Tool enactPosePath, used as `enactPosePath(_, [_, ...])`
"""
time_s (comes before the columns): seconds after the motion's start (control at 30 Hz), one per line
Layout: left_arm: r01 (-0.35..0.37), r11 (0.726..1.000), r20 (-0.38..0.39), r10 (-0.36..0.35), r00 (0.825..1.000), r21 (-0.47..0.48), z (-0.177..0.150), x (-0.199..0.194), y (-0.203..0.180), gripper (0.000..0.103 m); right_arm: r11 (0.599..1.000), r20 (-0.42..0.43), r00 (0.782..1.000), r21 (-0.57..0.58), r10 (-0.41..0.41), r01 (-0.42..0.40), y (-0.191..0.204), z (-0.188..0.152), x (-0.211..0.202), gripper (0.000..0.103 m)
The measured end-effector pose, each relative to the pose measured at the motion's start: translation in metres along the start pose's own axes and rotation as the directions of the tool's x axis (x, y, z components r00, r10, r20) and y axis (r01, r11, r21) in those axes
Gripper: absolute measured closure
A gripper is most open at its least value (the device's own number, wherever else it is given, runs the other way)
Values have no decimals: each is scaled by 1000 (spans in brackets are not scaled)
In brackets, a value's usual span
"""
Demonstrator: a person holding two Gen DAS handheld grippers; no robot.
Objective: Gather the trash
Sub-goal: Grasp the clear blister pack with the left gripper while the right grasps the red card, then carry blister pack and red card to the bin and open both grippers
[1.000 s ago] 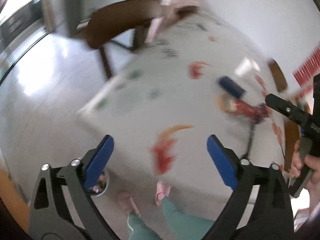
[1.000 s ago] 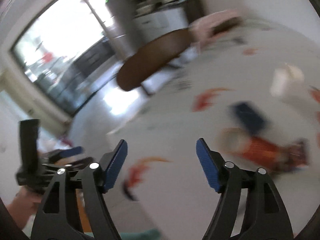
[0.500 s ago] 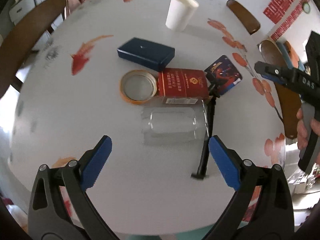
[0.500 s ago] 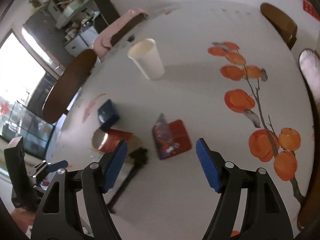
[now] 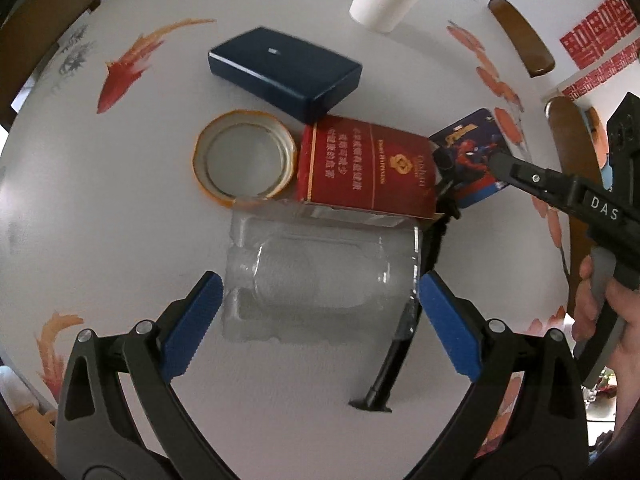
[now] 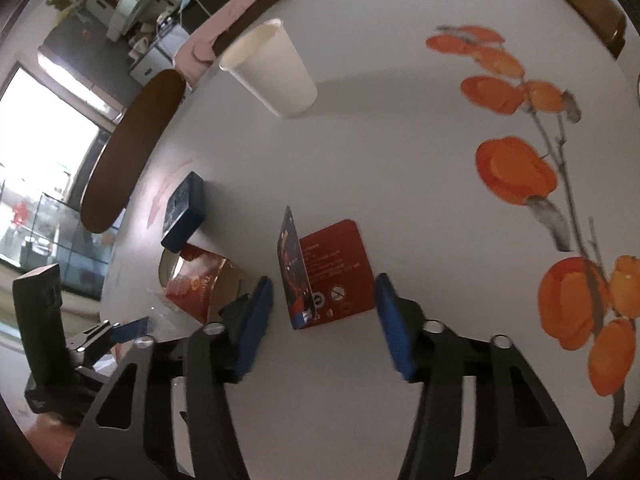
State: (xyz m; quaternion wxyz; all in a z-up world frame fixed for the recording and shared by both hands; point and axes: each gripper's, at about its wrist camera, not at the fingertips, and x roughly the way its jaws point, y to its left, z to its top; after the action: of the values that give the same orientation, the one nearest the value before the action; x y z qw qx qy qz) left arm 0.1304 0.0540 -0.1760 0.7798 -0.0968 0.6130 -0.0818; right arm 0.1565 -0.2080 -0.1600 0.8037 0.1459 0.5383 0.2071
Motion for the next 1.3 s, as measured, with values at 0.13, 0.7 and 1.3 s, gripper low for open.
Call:
enactPosePath(0.13, [-47, 997, 17, 46, 999, 55, 0, 6, -7, 7, 1000, -23, 1000, 12, 13, -13, -3, 1, 9, 84])
enactPosePath(0.7, [-8, 998, 146, -1, 989, 57, -10, -51, 14, 21, 992, 116, 985, -10, 129, -128, 24, 4, -59, 102])
enactPosePath(1.3, [-167, 862, 232, 308, 923, -478, -169, -185, 265, 20, 771, -310, 862, -394, 401, -500, 350, -66, 55, 102])
